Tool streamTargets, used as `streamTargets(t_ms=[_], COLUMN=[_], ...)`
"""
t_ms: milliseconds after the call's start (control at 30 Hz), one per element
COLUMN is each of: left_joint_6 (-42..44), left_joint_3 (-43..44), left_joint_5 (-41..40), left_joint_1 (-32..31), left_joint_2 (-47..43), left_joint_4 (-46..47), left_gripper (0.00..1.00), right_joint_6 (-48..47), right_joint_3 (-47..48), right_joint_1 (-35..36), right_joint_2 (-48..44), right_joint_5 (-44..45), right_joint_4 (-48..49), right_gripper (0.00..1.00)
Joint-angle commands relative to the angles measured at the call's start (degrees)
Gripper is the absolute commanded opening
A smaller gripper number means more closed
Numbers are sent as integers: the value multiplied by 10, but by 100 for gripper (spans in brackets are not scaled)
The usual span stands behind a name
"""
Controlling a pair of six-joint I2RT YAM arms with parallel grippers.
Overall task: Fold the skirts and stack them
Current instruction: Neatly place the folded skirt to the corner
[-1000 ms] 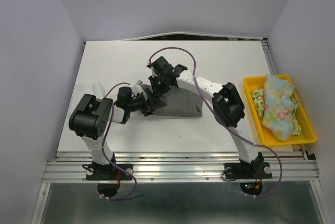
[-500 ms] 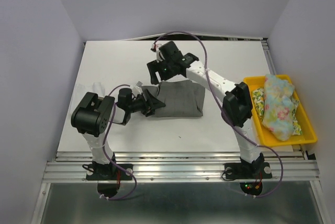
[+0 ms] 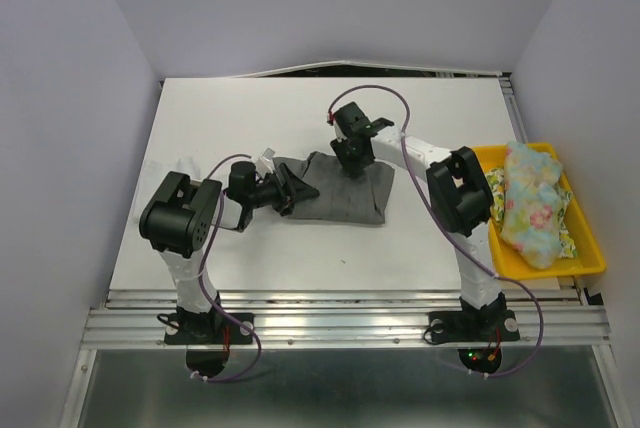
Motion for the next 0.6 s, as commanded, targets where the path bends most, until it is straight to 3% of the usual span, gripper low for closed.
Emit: streamTargets(t_ms=[0, 67, 267, 567], left_joint_6=[38, 41, 55, 160], left_joint_3=[36, 49, 80, 178], left_joint_5=[-23, -24, -30, -20], left_joint_1=[-4, -4, -2, 34], left_joint_2=[13, 20, 47, 84], left_joint_4=[-47, -55, -85, -236], left_gripper=[81, 83, 84, 82], right_joint_6=[-29, -34, -60, -100], right_joint_3=[-24, -34, -78, -116], right_joint_1=[9, 9, 9, 9], right_joint_2=[27, 26, 17, 9], right_joint_5=[-9, -9, -19, -13], right_joint_4=[43, 59, 112, 166], right_gripper=[41, 36, 34, 34])
